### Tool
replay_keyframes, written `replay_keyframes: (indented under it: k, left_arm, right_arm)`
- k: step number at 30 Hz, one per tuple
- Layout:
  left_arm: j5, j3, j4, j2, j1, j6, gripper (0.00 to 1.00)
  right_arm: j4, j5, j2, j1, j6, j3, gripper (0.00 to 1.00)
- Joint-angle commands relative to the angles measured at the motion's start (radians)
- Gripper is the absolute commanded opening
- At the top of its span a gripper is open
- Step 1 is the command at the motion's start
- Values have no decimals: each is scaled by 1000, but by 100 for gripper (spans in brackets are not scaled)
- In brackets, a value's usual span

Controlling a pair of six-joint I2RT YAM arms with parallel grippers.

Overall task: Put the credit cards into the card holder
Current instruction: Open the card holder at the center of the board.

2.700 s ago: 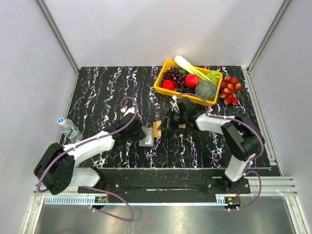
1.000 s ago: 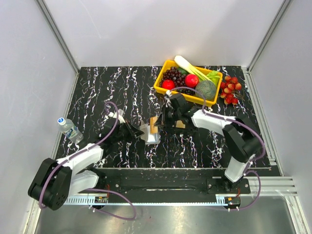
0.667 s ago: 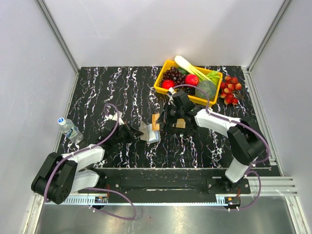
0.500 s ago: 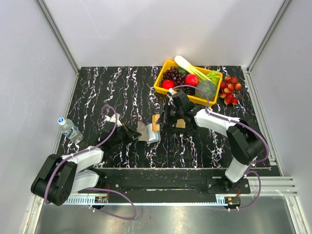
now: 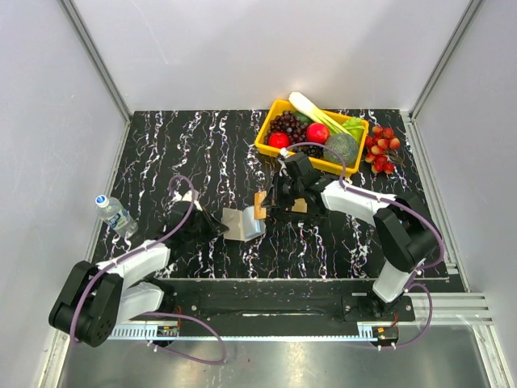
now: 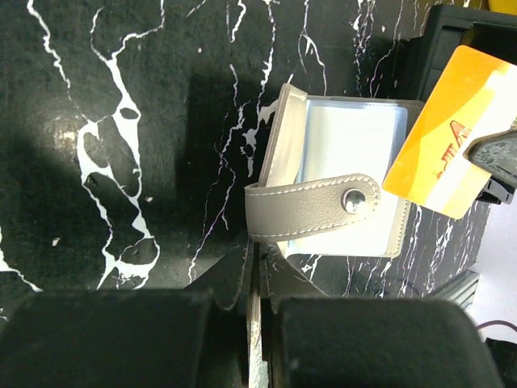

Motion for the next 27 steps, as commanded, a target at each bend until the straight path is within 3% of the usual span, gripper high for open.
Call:
replay_keyframes:
  k: [1,12,27]
  left_arm:
    - [-22,63,-66,-7,3,64,0]
    - [-80,89,-155,2,2,96,0]
    - [-46,99,-129,-2,3,96,0]
  right_arm:
    - [-15,44,-23,-5,-34,9,0]
    - [23,26,-85,-5,-36,-24,0]
    - [32,-43,-60,-6,-31,-17,0]
